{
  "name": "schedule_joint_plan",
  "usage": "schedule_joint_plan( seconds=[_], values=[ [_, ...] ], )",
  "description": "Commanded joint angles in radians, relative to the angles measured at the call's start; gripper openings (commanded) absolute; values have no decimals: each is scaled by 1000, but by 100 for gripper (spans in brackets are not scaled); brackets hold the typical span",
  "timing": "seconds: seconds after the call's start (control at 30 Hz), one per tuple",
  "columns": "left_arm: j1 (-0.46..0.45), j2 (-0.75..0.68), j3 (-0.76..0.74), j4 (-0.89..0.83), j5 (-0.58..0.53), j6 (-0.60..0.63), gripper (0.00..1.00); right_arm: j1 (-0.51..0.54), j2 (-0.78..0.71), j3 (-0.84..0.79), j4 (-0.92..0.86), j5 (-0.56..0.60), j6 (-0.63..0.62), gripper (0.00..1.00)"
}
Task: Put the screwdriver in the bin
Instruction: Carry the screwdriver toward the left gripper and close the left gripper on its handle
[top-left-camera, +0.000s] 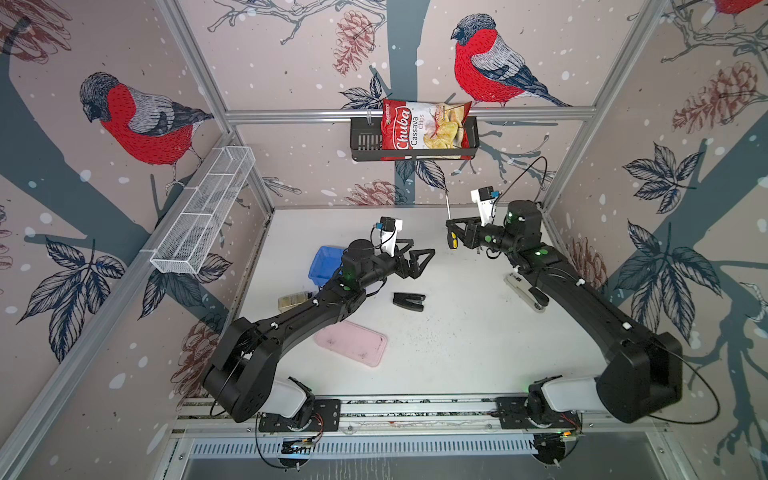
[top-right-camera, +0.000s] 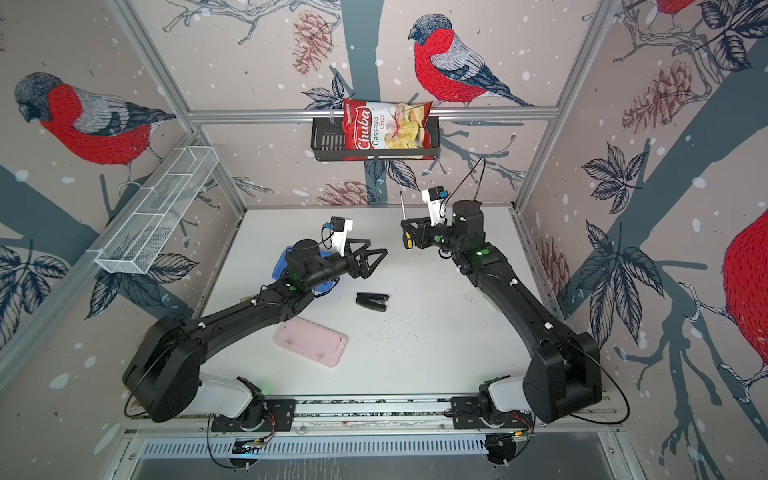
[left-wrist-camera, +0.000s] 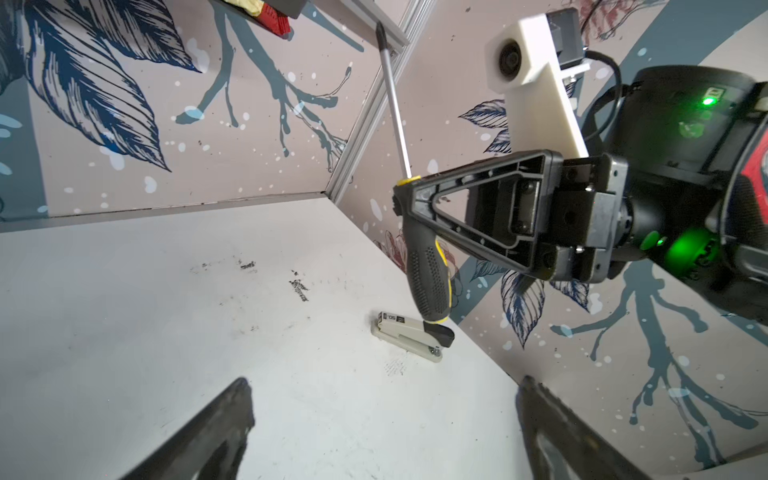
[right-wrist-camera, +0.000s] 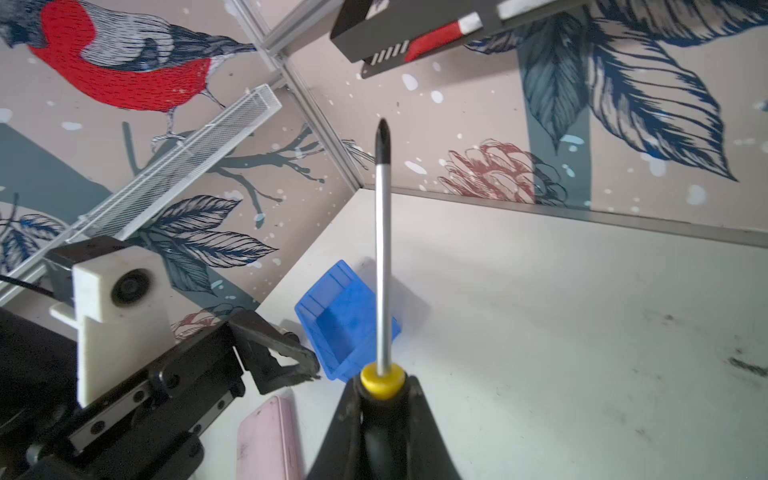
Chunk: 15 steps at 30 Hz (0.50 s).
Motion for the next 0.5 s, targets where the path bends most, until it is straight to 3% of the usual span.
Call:
schedule_joint_plan(
  seconds=[0.0, 0.13, 0.47],
  values=[
    [2, -6, -2, 140, 62, -46, 97, 27, 23, 38, 77, -133, 10, 0],
    [2, 1, -3, 198, 78, -73, 92, 51, 37, 57, 79, -230, 4, 0],
    [2, 28, 5, 257, 159, -108, 61, 102, 46, 94, 9, -325, -60, 0]
  ],
)
